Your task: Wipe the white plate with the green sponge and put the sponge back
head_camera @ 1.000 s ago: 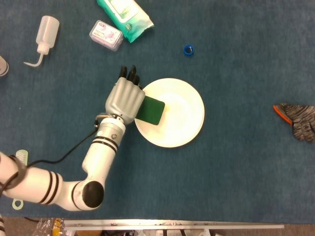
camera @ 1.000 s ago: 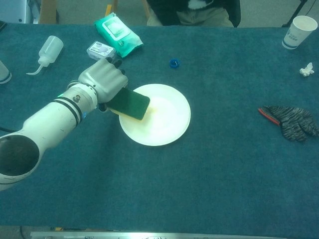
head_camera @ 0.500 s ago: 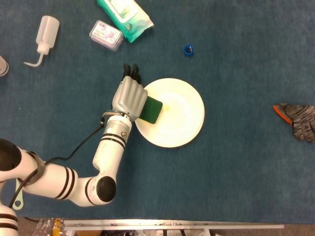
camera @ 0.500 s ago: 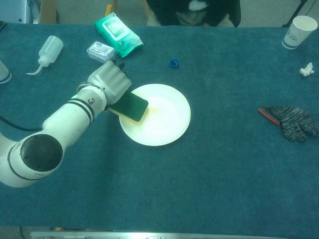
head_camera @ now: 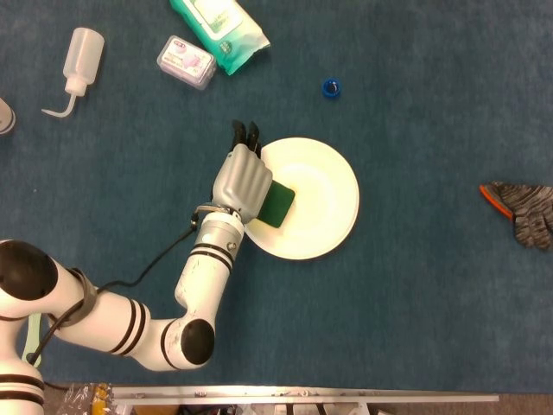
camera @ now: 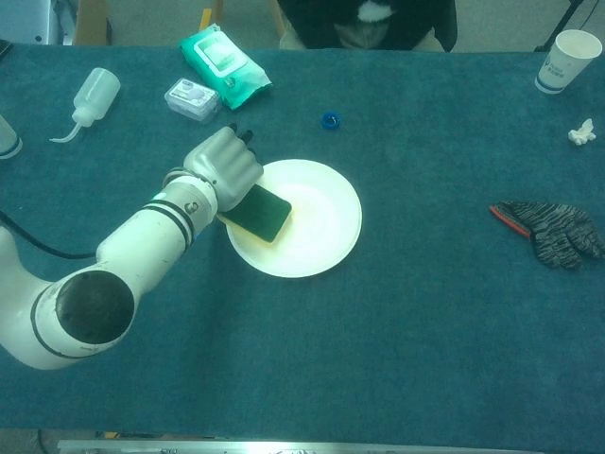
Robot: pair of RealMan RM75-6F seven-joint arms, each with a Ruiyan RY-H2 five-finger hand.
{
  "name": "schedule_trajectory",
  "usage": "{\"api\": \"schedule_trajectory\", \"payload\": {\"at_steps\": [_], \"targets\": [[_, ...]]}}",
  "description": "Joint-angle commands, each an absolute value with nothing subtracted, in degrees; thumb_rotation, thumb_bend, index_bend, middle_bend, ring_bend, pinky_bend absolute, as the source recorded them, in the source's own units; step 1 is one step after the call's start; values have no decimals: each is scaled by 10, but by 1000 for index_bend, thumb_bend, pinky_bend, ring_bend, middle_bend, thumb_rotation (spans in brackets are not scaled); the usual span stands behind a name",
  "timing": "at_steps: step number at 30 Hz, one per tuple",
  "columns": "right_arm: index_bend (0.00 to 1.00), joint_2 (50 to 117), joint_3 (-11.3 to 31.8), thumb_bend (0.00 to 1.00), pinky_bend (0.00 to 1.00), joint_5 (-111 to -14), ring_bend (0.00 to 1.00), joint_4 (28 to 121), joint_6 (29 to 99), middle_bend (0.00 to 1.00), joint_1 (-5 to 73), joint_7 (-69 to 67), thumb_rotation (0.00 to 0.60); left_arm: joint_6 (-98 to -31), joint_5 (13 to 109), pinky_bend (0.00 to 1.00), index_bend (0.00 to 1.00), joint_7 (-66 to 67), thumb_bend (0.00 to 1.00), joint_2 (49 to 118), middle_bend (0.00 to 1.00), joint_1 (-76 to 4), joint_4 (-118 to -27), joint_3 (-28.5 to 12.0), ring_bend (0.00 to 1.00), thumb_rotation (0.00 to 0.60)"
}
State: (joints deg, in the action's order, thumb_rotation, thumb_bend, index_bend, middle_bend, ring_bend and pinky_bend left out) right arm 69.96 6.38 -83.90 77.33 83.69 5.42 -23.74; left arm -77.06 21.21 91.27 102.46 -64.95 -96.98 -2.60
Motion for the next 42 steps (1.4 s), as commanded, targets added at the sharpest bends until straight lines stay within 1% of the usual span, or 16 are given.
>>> {"api": "schedule_trajectory", "payload": {"at_steps": [1, 5, 15, 20, 31, 42], "targets": [[389, 700, 64, 388, 449, -839, 229, 772, 837, 394, 54, -239, 600, -778, 217, 90, 407, 917, 256, 1025, 193, -655, -979, -27, 31, 550], [389, 701, 64, 388, 449, -838, 229, 771, 836, 394, 55, -239, 600, -774, 221, 90, 407, 925, 256, 1031, 193, -663, -971, -29, 31, 548], [389, 699, 67, 388, 449, -833, 229, 771, 835, 394, 54, -235, 600, -752, 203, 89, 407, 933, 256, 1050, 192, -678, -899, -42, 31, 554], [389, 699, 67, 388, 449, -833, 229, 772, 835, 394, 54, -233, 600, -752, 190, 90, 407, 940, 256, 1050, 191, -681, -880, -47, 31, 563], [389, 698, 67, 388, 449, -834, 229, 774, 839, 394, 52, -234, 600, -763, 194, 89, 407, 969, 256, 1059, 190, -687, -894, -28, 31, 563], [389, 697, 67, 388, 449, -835, 228, 773, 843, 394, 49, -239, 600, -792, 191, 90, 407, 996, 255, 1057, 190, -693, -937, -26, 31, 567]]}}
